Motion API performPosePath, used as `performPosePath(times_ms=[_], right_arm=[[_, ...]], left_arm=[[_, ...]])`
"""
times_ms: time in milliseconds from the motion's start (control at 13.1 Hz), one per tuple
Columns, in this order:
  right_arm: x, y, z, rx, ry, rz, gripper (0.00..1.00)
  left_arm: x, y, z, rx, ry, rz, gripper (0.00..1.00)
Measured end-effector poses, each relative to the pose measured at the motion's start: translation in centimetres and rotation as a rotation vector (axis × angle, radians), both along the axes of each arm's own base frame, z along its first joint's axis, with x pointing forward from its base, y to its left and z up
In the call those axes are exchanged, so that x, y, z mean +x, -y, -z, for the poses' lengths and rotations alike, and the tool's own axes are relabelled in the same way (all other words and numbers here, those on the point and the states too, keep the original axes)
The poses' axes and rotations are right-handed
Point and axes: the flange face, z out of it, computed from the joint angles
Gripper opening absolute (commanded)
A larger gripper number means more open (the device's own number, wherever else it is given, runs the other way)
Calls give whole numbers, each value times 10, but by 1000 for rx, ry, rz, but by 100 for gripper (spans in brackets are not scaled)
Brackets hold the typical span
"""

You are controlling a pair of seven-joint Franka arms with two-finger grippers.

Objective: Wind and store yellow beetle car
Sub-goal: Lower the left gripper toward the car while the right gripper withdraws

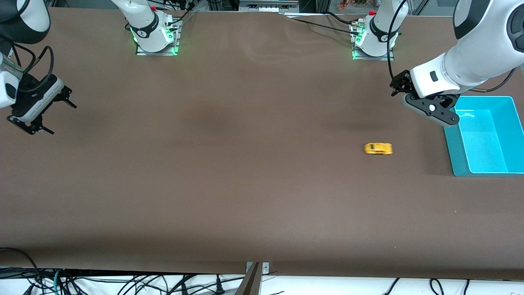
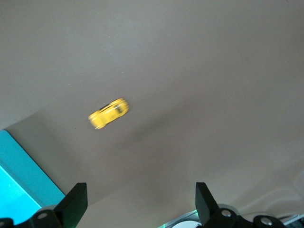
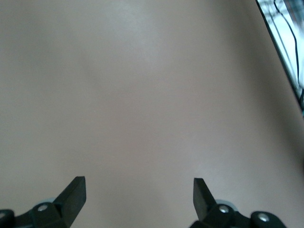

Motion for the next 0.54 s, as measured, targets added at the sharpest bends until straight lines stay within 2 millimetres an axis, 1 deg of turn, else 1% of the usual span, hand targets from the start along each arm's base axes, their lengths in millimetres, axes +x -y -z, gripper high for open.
performPosePath(times_ms=[230, 383, 536], right_arm=[[-10, -2, -27, 25, -67, 319, 100], [-15, -6, -46, 34, -97, 523, 100], [-19, -18, -58, 37, -116, 699, 100]], left_arm=[[-3, -7, 23, -7, -53, 76, 100], [-6, -12, 47, 4, -101, 138, 100], [-7, -16, 68, -12, -127, 238, 100]])
